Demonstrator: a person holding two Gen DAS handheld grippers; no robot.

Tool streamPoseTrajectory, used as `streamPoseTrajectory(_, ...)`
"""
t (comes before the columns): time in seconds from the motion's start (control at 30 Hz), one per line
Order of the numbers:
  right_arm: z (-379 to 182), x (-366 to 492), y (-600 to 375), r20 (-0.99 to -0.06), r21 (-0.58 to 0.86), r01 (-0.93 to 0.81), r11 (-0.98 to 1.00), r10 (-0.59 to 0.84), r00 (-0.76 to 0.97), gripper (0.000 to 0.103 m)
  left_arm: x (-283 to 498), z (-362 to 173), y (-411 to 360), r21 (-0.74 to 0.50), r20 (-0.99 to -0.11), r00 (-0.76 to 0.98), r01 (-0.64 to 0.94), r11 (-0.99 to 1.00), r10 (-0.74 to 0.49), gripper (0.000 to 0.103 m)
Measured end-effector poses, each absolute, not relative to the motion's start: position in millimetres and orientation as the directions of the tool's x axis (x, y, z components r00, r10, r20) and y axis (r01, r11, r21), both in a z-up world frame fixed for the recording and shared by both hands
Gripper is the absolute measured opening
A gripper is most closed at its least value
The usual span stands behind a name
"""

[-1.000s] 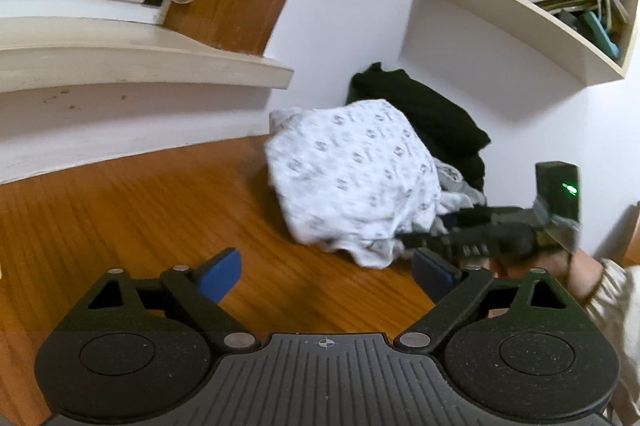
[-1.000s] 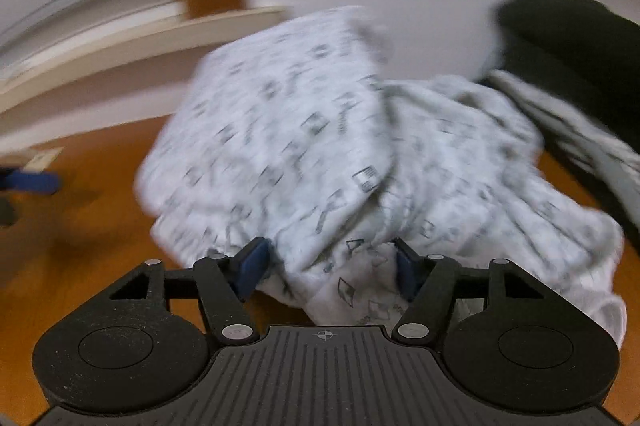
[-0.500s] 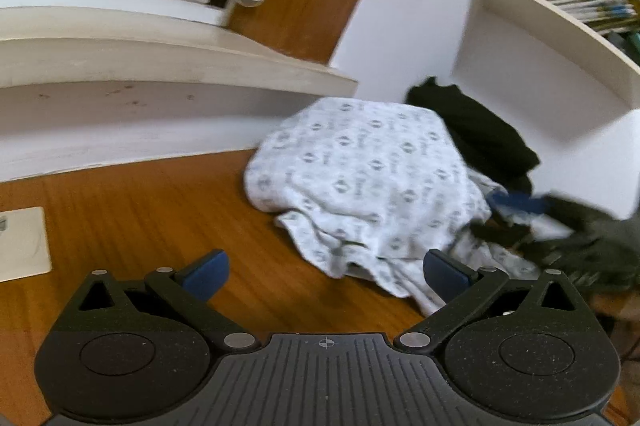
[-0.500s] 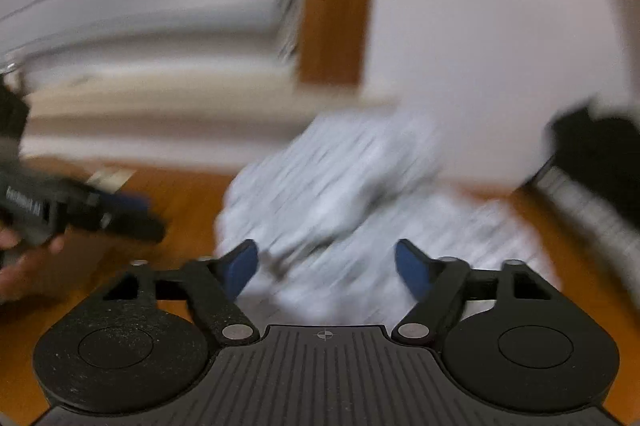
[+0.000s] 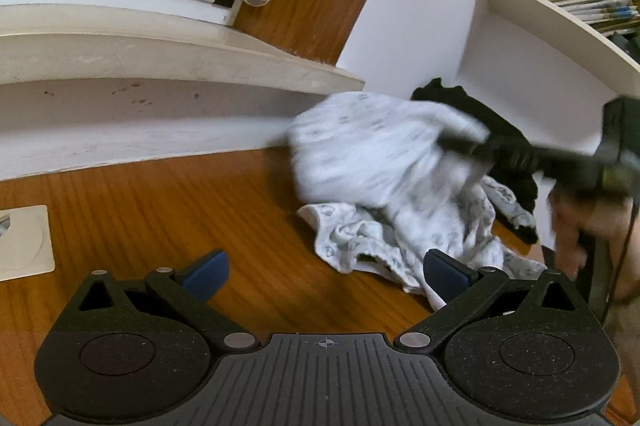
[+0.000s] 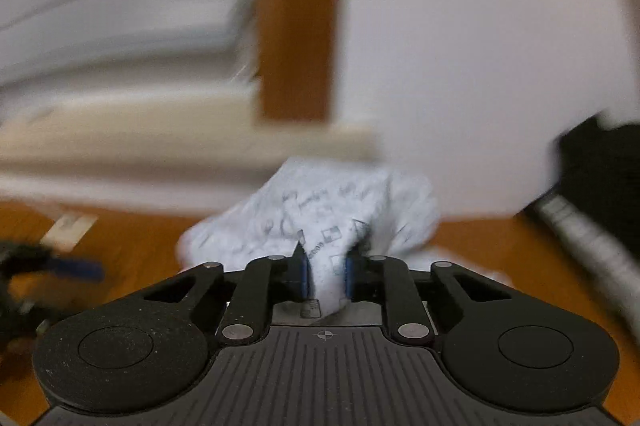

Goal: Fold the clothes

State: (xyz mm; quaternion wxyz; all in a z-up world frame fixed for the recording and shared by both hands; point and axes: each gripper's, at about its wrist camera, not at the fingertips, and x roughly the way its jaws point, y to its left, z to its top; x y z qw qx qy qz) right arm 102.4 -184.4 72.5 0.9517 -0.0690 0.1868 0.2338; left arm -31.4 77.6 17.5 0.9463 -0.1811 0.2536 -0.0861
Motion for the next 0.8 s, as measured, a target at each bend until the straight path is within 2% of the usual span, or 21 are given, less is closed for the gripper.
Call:
streamPoseTrajectory(0.07, 94, 104, -217, -0.293, -0.031, -0.357, 0.933, 0.333, 0.896, 0.017, -32, 18, 76, -0.384, -0.442, 0.858, 0.082, 0.92, -0.261, 0.103)
streamPoseTrajectory(0.13, 105, 108, -247, -0.252, -0.046, -0.184, 0.982, 0.167, 0.953, 0.018, -32, 18, 74, -0.38, -0.436, 0.86, 0.093, 0.92, -0.267, 0.101)
streamPoseTrajectory(0.17, 109, 111, -262, -0.237, -0.057, -0.087, 0.995, 0.071, 0.969, 0.022, -31, 19, 73, -0.379, -0.435, 0.859, 0.097, 0.92, -0.269, 0.1)
streamPoseTrajectory(0.23, 108, 114, -288, -0.264, -0.071, 0.011, 0.997, -0.03, 0.964, 0.026, -28, 20, 72, -0.37, -0.44, 0.856, 0.104, 0.923, -0.273, 0.1)
streamPoseTrajectory(0.27, 105, 113, -298, -0.283, -0.067, 0.019, 0.998, -0.037, 0.958, 0.035, -27, 21, 71, -0.365, -0.442, 0.854, 0.108, 0.925, -0.274, 0.099)
streamPoseTrajectory(0.43, 83, 91, -326, -0.345, -0.038, -0.064, 0.997, 0.047, 0.937, 0.055, -20, 24, 68, -0.341, -0.453, 0.846, 0.127, 0.932, -0.281, 0.098)
streamPoseTrajectory(0.63, 62, 68, -304, -0.389, -0.034, -0.253, 0.967, 0.22, 0.895, 0.066, 11, 31, 71, -0.274, -0.495, 0.828, 0.138, 0.952, -0.262, 0.096)
streamPoseTrajectory(0.73, 53, 63, -285, -0.415, -0.015, -0.325, 0.946, 0.289, 0.863, 0.071, 29, 29, 70, -0.266, -0.526, 0.807, 0.145, 0.953, -0.27, 0.08)
streamPoseTrajectory(0.77, 50, 60, -279, -0.425, -0.008, -0.346, 0.938, 0.31, 0.851, 0.071, 35, 28, 70, -0.279, -0.535, 0.796, 0.15, 0.948, -0.284, 0.072)
streamPoseTrajectory(0.8, 47, 57, -274, -0.432, 0.001, -0.364, 0.931, 0.329, 0.84, 0.071, 41, 25, 70, -0.291, -0.545, 0.785, 0.153, 0.944, -0.295, 0.07)
